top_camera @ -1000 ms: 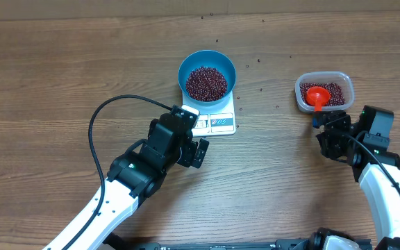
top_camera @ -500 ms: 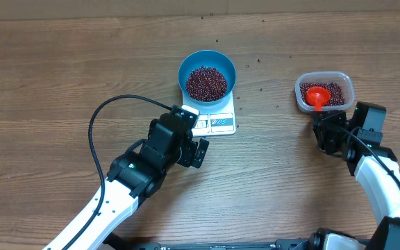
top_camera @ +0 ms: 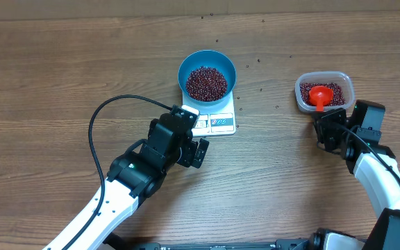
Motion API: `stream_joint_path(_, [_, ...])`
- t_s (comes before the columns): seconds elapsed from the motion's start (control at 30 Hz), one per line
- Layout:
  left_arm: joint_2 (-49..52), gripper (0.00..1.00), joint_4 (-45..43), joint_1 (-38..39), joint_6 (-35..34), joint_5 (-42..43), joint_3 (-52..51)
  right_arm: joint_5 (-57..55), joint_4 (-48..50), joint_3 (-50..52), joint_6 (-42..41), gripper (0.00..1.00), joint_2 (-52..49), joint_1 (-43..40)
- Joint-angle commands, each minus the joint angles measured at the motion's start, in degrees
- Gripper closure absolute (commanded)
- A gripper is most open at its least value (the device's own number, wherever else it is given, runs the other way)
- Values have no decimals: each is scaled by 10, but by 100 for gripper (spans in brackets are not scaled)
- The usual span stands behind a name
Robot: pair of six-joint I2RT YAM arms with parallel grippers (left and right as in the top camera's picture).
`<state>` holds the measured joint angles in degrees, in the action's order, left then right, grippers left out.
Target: Scoop item into bowl and weigh 150g on scale
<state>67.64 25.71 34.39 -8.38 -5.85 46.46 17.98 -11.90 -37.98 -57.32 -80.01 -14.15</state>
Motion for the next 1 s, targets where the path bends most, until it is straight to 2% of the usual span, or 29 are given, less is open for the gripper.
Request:
stream_joint_path(0.0, [2, 0, 0, -3, 7, -7, 3, -5, 6, 3, -1, 83, -3, 3])
stream_joint_path(0.43, [2, 1, 0, -3, 7, -7, 3, 20, 41, -5, 54, 85, -1, 2])
stream_joint_path(0.6, [2, 0, 0, -3, 7, -7, 3, 34, 41, -16, 102, 90, 6, 2])
stream_joint_path(0.7, [2, 0, 0, -3, 7, -7, 3, 40, 35, -27, 120, 96, 12, 2])
stream_joint_path(0.97, [2, 0, 0, -3, 7, -7, 3, 41, -10, -63, 148, 96, 20, 2])
